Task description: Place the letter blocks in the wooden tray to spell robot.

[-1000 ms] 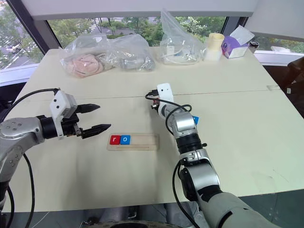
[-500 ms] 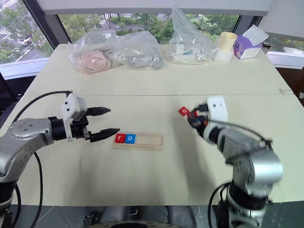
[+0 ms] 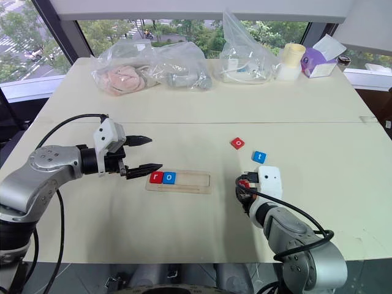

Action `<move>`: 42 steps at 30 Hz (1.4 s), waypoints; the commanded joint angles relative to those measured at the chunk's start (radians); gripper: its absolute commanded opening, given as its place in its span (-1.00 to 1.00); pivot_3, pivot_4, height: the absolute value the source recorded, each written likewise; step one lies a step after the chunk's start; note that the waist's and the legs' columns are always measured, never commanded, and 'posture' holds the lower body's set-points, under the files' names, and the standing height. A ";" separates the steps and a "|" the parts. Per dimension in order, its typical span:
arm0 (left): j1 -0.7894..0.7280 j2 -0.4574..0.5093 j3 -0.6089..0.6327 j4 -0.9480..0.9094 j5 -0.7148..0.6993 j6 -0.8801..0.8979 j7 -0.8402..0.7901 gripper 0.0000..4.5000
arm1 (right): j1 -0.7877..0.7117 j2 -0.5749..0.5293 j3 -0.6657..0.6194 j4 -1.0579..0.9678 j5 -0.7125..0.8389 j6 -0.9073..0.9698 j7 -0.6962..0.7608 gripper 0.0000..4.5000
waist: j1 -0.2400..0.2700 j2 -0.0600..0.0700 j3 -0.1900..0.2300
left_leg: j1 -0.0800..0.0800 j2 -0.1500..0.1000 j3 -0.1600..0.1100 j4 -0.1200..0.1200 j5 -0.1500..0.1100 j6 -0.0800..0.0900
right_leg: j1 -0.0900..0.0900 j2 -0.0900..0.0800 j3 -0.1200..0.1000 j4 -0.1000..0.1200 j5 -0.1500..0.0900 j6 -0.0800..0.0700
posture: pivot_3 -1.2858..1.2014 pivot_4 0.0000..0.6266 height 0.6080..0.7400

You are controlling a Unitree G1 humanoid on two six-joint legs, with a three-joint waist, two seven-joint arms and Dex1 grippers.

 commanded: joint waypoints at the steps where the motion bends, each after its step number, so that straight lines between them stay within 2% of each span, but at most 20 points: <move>1: 0.006 0.010 0.034 -0.020 0.000 -0.009 -0.002 1.00 | -0.012 0.003 -0.018 -0.001 0.024 0.007 -0.007 0.56 | -0.001 0.000 0.000 | 0.000 0.000 0.000 0.000 0.000 0.000 | 0.000 0.000 0.000 0.000 0.000 0.000 | 0.03 -0.52 0.98; 2: 0.011 0.011 0.038 -0.022 -0.001 -0.007 -0.001 1.00 | -0.015 -0.015 -0.024 -0.008 0.043 0.007 0.009 0.84 | 0.000 0.000 0.000 | 0.000 0.000 0.000 0.000 0.000 0.000 | 0.000 0.000 0.000 0.000 0.000 0.000 | 0.03 -0.52 0.98; 3: 0.019 0.016 0.043 -0.020 0.003 -0.005 0.001 1.00 | -0.037 -0.088 -0.044 -0.024 0.085 0.007 0.076 0.99 | 0.000 0.000 0.000 | 0.000 0.000 0.000 0.000 0.000 0.000 | 0.000 0.000 0.000 0.000 0.000 0.000 | 0.03 -0.52 0.98; 5: 0.031 0.028 0.050 -0.013 0.009 -0.008 -0.005 1.00 | -0.089 -0.234 -0.076 -0.042 0.142 0.007 0.188 0.99 | 0.001 0.000 0.000 | 0.000 0.000 0.001 0.002 0.000 0.000 | 0.001 0.000 0.000 0.000 0.000 0.001 | 0.03 -0.52 0.98; 7: 0.048 0.060 0.061 -0.004 0.008 -0.026 -0.045 1.00 | -0.139 -0.498 -0.115 -0.007 0.204 -0.187 0.431 0.99 | 0.001 0.001 0.002 | 0.000 -0.001 0.001 0.003 0.000 0.001 | 0.002 -0.001 0.000 -0.001 0.000 0.000 | 0.03 -0.52 0.98; 8: 0.051 0.077 0.069 -0.001 0.001 -0.030 -0.069 1.00 | -0.156 -0.580 -0.170 0.039 0.266 -0.243 0.550 0.99 | 0.001 0.001 0.003 | 0.000 -0.001 0.002 0.004 0.000 0.002 | 0.002 -0.001 0.000 -0.002 0.000 0.000 | 0.03 -0.52 0.98; 10: 0.048 0.106 0.088 0.005 -0.017 -0.034 -0.110 1.00 | -0.138 -0.696 -0.226 0.130 0.318 -0.406 0.749 0.99 | 0.003 -0.004 0.004 | 0.001 -0.001 0.002 0.003 0.000 0.003 | 0.003 0.000 0.000 -0.002 0.000 0.000 | 0.03 -0.52 0.98; 13: 0.042 0.151 0.120 0.014 -0.039 -0.033 -0.173 1.00 | -0.099 -0.836 -0.147 0.356 0.195 -0.724 0.924 0.99 | 0.007 -0.007 0.003 | 0.003 0.000 -0.001 0.000 0.000 0.002 | 0.005 0.003 0.000 -0.003 0.000 0.001 | 0.03 -0.52 0.98; 16: 0.049 0.193 0.151 0.003 -0.069 -0.015 -0.221 1.00 | -0.107 -0.890 -0.024 0.539 0.104 -0.973 1.046 0.99 | 0.004 -0.007 0.004 | 0.003 0.000 0.001 0.000 0.001 0.003 | 0.005 0.002 0.000 -0.003 0.000 0.001 | 0.03 -0.52 0.98; 19: 0.071 0.237 0.201 -0.045 -0.156 0.053 -0.265 1.00 | -0.107 -0.921 0.125 0.691 -0.004 -1.204 1.165 0.99 | 0.002 -0.007 0.004 | 0.004 0.000 0.003 0.000 0.001 0.003 | 0.005 0.002 0.002 -0.003 0.000 0.001 | 0.03 -0.52 0.98; 23: 0.143 0.288 0.212 -0.062 -0.112 0.023 -0.290 1.00 | -0.186 -0.908 0.257 0.901 -0.098 -1.420 1.251 0.99 | 0.003 -0.006 0.005 | 0.005 0.000 0.005 0.001 0.001 0.003 | 0.005 0.002 0.003 -0.002 0.001 0.003 | 0.03 -0.52 0.98; 30: 0.200 0.276 0.261 -0.111 -0.135 0.052 -0.236 1.00 | -0.272 -0.872 0.335 1.125 -0.144 -1.577 1.314 0.99 | 0.008 -0.006 0.005 | 0.006 0.001 0.005 0.003 0.001 0.003 | 0.006 0.002 0.003 0.000 0.001 0.002 | 0.03 -0.52 0.98; 35: 0.245 0.266 0.293 -0.157 -0.152 0.068 -0.196 1.00 | -0.280 -0.849 0.344 1.175 -0.142 -1.593 1.321 0.99 | 0.007 -0.006 0.005 | 0.007 0.001 0.005 0.003 0.001 0.003 | 0.007 0.000 0.004 0.000 0.001 0.002 | 0.03 -0.52 0.98; 38: 0.257 0.256 0.307 -0.175 -0.159 0.076 -0.174 1.00 | -0.261 -0.826 0.336 1.178 -0.140 -1.597 1.286 0.60 | 0.007 -0.006 0.005 | 0.010 0.001 0.005 0.003 0.001 0.002 | 0.010 -0.001 0.004 0.000 0.000 0.001 | 0.03 -0.52 0.98; 42: 0.269 0.255 0.312 -0.172 -0.157 0.068 -0.164 1.00 | -0.218 -0.814 0.334 1.116 -0.132 -1.572 1.253 -0.33 | 0.007 -0.006 0.005 | 0.014 0.001 0.005 0.003 0.001 0.002 | 0.015 -0.002 0.004 0.000 0.000 0.000 | 0.03 -0.52 0.98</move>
